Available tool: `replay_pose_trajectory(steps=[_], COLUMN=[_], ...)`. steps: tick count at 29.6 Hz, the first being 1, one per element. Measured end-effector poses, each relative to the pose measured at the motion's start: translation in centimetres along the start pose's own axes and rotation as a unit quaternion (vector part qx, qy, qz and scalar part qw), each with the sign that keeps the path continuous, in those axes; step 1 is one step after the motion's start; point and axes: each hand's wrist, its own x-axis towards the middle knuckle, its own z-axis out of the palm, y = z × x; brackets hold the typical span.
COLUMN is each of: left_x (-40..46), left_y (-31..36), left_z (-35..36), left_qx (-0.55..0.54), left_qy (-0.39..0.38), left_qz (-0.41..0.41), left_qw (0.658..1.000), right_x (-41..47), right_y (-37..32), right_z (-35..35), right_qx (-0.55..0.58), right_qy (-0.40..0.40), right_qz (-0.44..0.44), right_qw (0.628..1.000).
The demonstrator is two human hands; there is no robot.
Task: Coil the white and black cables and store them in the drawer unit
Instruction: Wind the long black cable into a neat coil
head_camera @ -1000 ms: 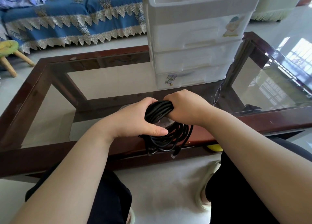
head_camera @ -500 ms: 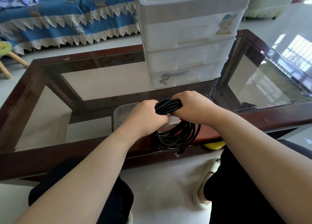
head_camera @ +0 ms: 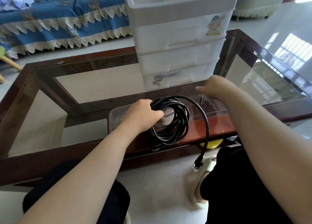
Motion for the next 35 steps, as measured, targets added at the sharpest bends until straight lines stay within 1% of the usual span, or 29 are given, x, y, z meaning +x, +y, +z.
replay_pose_trajectory(steps=[2,6,15,21,23,24,25,26,27,28,29,30,31,33,34,35], left_x=[0.2,0.7,1.1,1.7,1.7,1.7,1.6,1.5,1.5,1.5,1.5,1.4,1.4,1.2,1.1,0.9], left_y=[-0.2,-0.9,-1.2,-1.5,-1.3,-1.2,-1.0,-0.9,-0.7,-0.7,-0.6,-0.7,-0.7,-0.7,-0.7,-0.7], left_z=[0.0,0.1,-0.2,-0.3,-0.2,-0.1,-0.1,-0.1,0.0,0.0,0.0,0.0,0.0,-0.1,-0.2,-0.2], left_qx=[-0.01,-0.041,-0.043,-0.018,-0.005,0.001,0.007,0.011,0.012,0.014,0.012,0.006,-0.007,-0.05,-0.072,-0.093], left_qy=[0.002,0.006,0.002,0.002,0.006,0.009,0.012,0.014,0.014,0.013,0.013,0.013,0.011,-0.001,-0.006,-0.011], left_qz=[-0.003,-0.004,-0.019,-0.03,-0.032,-0.032,-0.035,-0.038,-0.038,-0.038,-0.039,-0.041,-0.046,-0.058,-0.063,-0.066], left_qw=[1.0,0.999,0.999,0.999,0.999,0.999,0.999,0.999,0.999,0.999,0.999,0.999,0.999,0.997,0.995,0.993], right_x=[0.2,-0.1,-0.8,-2.9,-4.1,-4.8,-5.6,-6.7,-7.8,-8.6,-9.1,-9.4,-9.6,-9.5,-9.3,-9.2], right_y=[0.1,-0.3,-0.7,-1.6,-1.8,-2.0,-2.5,-3.3,-4.1,-4.9,-5.7,-6.3,-6.8,-7.3,-7.4,-7.5], right_z=[1.3,2.5,2.0,-1.6,-2.5,-2.8,-3.1,-3.3,-3.7,-3.9,-3.8,-3.5,-2.9,-1.6,-0.9,-0.2], right_qx=[-0.022,-0.031,0.012,0.008,0.033,0.072,0.143,0.238,0.331,0.402,0.44,0.441,0.409,0.271,0.211,0.177], right_qy=[-0.016,0.025,-0.044,-0.021,0.012,0.046,0.087,0.121,0.139,0.138,0.118,0.094,0.073,0.034,0.011,-0.011], right_qz=[0.026,0.04,0.039,-0.025,-0.06,-0.092,-0.127,-0.165,-0.208,-0.253,-0.29,-0.312,-0.317,-0.302,-0.293,-0.287], right_qw=[0.999,0.998,0.998,0.999,0.998,0.992,0.978,0.949,0.91,0.869,0.842,0.836,0.853,0.913,0.933,0.941])
